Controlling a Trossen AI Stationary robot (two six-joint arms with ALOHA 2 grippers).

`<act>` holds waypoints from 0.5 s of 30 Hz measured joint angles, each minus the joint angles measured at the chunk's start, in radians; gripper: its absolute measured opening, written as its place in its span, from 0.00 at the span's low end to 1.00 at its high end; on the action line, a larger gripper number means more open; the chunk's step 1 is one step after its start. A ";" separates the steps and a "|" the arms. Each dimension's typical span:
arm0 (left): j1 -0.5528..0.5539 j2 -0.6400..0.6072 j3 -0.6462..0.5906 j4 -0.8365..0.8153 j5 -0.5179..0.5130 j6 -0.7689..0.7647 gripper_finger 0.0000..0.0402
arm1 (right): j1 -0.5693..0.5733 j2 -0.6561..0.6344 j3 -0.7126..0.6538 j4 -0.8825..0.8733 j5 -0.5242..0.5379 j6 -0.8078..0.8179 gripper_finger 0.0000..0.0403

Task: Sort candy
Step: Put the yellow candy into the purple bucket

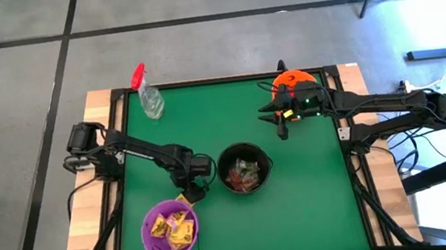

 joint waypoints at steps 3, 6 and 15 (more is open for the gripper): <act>0.003 -0.004 -0.002 0.000 -0.020 0.022 0.41 | -0.002 0.000 0.000 0.000 0.000 0.000 0.30; 0.005 -0.004 -0.002 -0.003 -0.044 0.044 0.31 | -0.002 0.000 0.000 0.000 0.000 0.000 0.30; 0.055 -0.004 -0.002 0.008 -0.117 0.086 0.02 | -0.002 0.000 0.000 0.000 0.000 -0.001 0.30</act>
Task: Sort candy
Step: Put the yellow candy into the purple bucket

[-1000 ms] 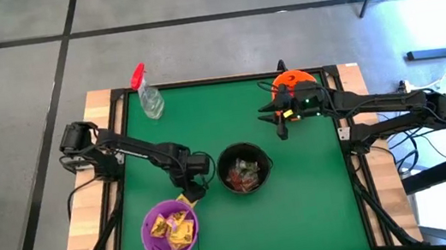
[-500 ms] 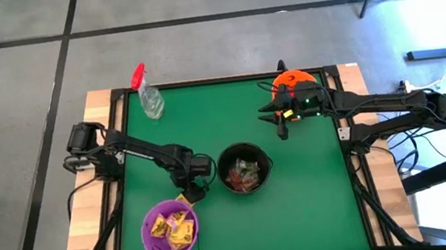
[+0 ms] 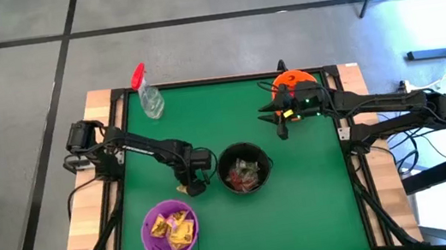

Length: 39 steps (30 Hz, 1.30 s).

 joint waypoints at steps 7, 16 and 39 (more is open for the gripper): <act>0.047 0.007 0.067 -0.093 -0.095 0.081 0.00 | 0.000 0.000 0.000 0.000 0.000 -0.001 0.30; 0.093 0.006 0.319 -0.412 -0.235 0.178 0.00 | 0.000 0.000 0.000 -0.019 0.020 -0.003 0.30; -0.421 -0.314 0.552 -0.600 -0.359 -0.215 0.00 | 0.000 0.000 0.000 -0.035 0.021 0.007 0.30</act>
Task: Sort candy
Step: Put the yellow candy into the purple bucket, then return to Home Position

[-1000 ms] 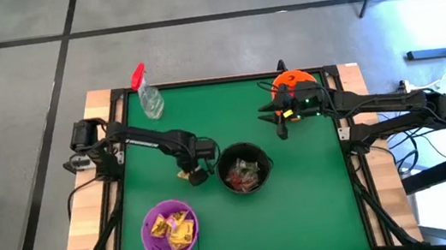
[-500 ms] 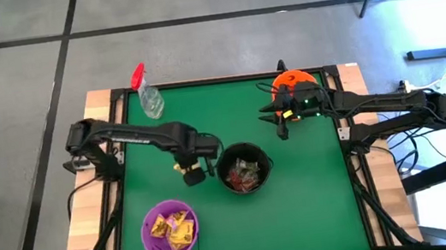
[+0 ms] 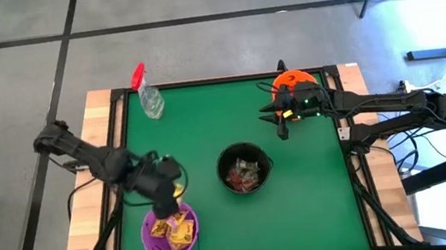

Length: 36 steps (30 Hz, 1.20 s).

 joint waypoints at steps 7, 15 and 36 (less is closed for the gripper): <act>-0.147 0.043 -0.001 0.029 -0.024 -0.126 0.00 | 0.000 0.000 0.000 0.002 -0.001 0.021 0.30; -0.196 0.099 -0.001 0.061 0.039 -0.140 0.13 | 0.000 0.000 0.000 0.001 -0.001 0.021 0.30; -0.027 -0.031 -0.001 0.072 -0.282 0.220 0.21 | 0.001 -0.096 0.000 0.014 -0.054 -0.024 0.30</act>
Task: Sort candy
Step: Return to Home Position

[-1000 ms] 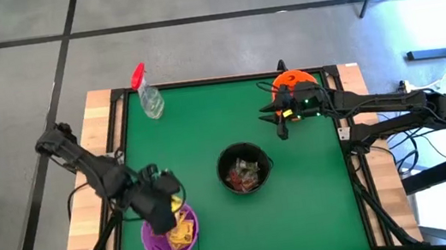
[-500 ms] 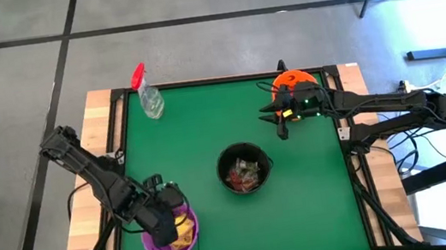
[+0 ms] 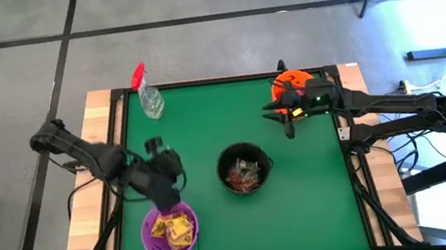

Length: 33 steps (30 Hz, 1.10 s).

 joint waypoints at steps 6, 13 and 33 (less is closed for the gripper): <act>0.100 -0.115 -0.012 0.171 -0.098 0.242 0.15 | 0.000 -0.070 0.000 0.009 0.000 -0.070 0.30; 0.223 -0.258 -0.215 0.505 0.041 0.486 0.09 | 0.000 -0.131 0.000 -0.037 -0.001 -0.095 0.30; 0.345 -0.629 -0.661 0.920 0.140 0.578 0.00 | -0.001 -0.502 -0.227 0.004 0.051 -0.075 0.30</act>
